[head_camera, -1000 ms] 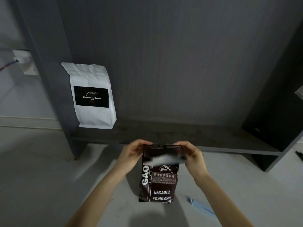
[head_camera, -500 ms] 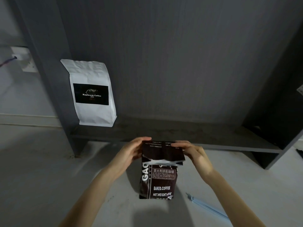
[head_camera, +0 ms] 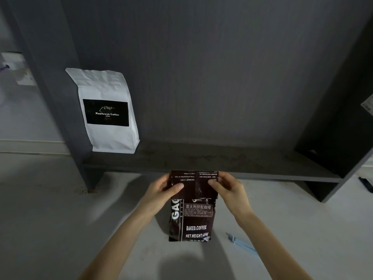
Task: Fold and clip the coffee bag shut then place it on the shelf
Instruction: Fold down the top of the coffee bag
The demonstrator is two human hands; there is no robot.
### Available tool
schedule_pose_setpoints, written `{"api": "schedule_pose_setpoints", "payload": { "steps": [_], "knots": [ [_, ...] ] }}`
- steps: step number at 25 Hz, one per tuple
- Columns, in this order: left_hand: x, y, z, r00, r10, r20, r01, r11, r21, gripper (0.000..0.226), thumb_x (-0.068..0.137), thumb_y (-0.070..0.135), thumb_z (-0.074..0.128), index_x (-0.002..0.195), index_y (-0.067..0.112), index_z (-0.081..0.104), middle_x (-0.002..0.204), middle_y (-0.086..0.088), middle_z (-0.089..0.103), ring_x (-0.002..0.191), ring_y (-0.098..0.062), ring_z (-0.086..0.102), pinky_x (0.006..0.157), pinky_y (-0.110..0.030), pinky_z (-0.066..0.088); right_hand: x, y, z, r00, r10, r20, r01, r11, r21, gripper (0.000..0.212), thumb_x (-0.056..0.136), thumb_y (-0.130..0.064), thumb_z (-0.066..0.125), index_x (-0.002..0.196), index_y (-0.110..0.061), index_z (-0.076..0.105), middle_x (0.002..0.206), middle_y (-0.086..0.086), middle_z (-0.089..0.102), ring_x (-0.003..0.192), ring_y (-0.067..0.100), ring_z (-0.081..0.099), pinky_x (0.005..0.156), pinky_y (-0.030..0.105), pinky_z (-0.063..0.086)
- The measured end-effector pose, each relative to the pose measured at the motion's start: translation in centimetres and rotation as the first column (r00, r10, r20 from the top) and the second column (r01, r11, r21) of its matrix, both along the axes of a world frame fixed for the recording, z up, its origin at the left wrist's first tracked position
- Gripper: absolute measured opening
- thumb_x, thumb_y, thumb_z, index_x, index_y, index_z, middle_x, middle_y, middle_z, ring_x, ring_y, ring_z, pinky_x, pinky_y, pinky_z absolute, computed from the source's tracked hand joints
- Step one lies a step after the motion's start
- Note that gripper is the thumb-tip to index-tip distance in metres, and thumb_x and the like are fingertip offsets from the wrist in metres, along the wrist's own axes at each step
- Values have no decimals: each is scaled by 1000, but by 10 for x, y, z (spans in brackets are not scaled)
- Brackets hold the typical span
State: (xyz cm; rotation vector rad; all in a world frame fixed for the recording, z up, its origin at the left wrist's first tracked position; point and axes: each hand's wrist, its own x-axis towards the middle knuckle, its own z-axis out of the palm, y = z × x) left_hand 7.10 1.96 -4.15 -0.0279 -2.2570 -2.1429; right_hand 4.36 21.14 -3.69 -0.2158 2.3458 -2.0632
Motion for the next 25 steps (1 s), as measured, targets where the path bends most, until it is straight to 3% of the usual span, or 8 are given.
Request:
{"api": "schedule_pose_setpoints", "payload": {
  "steps": [4,9,13,17,21,25],
  "knots": [
    [2,4,-12,999,42,-18,-41,999,22,25,78,10,62,87,34,61,76,23,72,80,10,64,66,-4,46,1,0,-2,1000,-3,13,4,997,-71,16,81,-9,61,75,-23,65,63,-11,69,63,0,64,57,8,49],
    [0,9,-17,991,131,-27,-128,989,78,14,78,12,63,83,25,68,73,20,74,75,0,68,63,-7,49,2,1,-7,1000,-23,20,25,995,-102,14,80,-9,62,77,-22,66,62,-12,69,62,-2,64,57,7,49],
    [1,8,-18,994,113,-3,-112,988,108,14,78,11,62,86,21,69,73,19,74,76,1,68,64,-6,48,9,7,-15,998,25,60,-19,995,-93,13,82,-7,60,77,-18,65,56,-21,69,59,-9,61,55,3,45],
    [4,8,-18,995,94,13,-95,988,119,16,78,9,62,87,21,69,74,19,74,78,1,67,64,-6,48,11,9,-21,999,-1,46,4,998,-62,14,81,-7,61,70,-14,67,56,-18,70,58,-7,60,56,3,44],
    [10,4,-27,997,79,13,-80,986,144,23,79,7,60,85,29,66,77,23,73,81,5,66,68,-6,49,9,6,-24,999,-30,28,31,999,-43,15,80,-12,63,67,-18,67,63,-13,69,61,-4,62,59,4,46],
    [11,6,-28,994,110,-5,-108,985,132,16,80,12,60,83,24,70,78,15,75,82,-2,68,69,-8,50,13,8,-23,1000,1,18,0,999,-34,14,82,-13,61,74,-23,67,74,-11,70,67,-7,63,64,5,48]
  ]
}}
